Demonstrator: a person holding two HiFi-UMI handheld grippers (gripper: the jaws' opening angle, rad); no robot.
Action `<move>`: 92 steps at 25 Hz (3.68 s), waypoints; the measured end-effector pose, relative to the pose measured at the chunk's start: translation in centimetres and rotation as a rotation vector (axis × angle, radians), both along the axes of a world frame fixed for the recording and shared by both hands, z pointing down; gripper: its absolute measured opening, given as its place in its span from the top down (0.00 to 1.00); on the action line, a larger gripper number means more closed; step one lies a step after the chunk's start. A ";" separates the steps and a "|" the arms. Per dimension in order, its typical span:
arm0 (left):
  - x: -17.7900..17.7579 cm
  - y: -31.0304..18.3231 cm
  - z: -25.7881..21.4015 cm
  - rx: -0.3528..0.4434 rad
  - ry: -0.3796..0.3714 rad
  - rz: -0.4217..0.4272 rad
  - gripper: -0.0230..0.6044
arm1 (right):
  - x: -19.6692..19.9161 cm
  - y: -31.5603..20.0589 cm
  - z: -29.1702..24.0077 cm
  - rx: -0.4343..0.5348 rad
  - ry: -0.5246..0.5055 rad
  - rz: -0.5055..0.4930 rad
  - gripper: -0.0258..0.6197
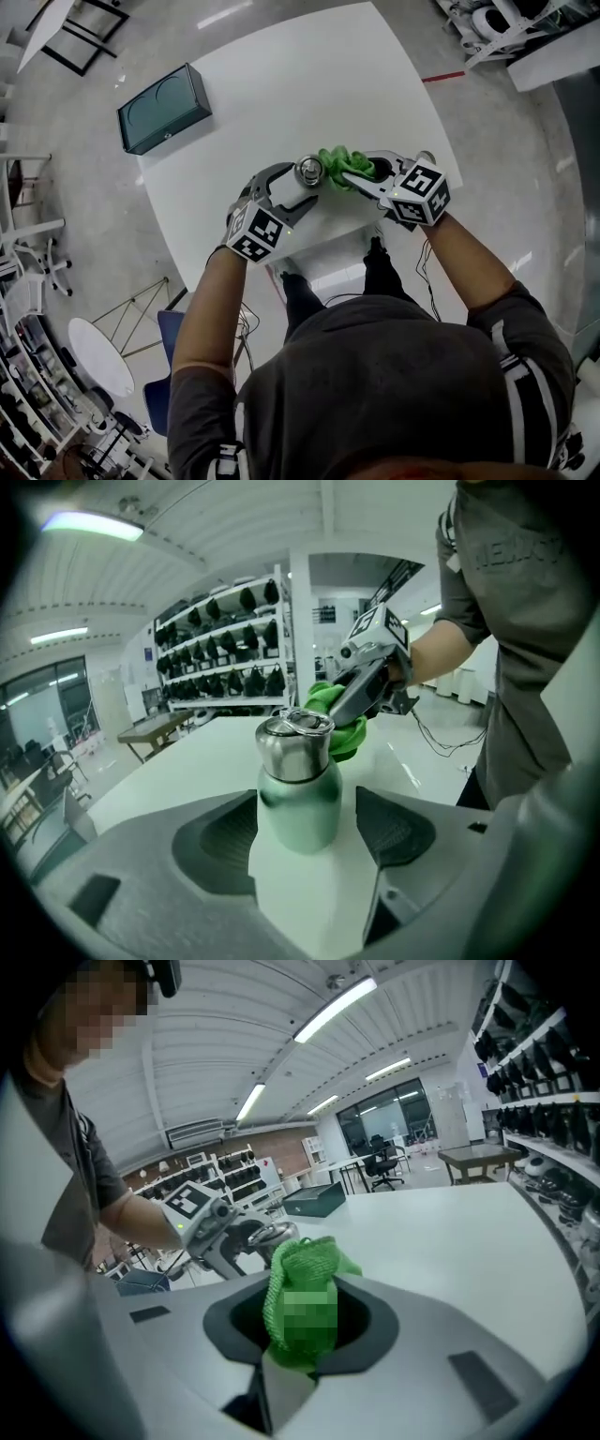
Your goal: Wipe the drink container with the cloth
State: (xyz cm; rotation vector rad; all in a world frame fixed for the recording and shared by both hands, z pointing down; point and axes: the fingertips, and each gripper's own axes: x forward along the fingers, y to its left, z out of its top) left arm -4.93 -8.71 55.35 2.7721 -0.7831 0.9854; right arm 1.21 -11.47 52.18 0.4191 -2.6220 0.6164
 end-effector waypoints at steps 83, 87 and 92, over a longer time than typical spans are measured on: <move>0.4 -0.3 1.1 0.018 0.014 0.085 0.45 | -2.9 -0.2 -3.8 0.203 0.133 -0.226 0.84; 1.2 -1.4 1.5 0.057 -0.006 0.147 0.45 | -2.7 0.0 -3.9 0.180 0.090 -0.220 0.84; 1.3 -1.5 1.6 0.044 0.034 0.112 0.47 | -1.0 -0.5 -2.2 0.099 -0.007 -0.107 0.83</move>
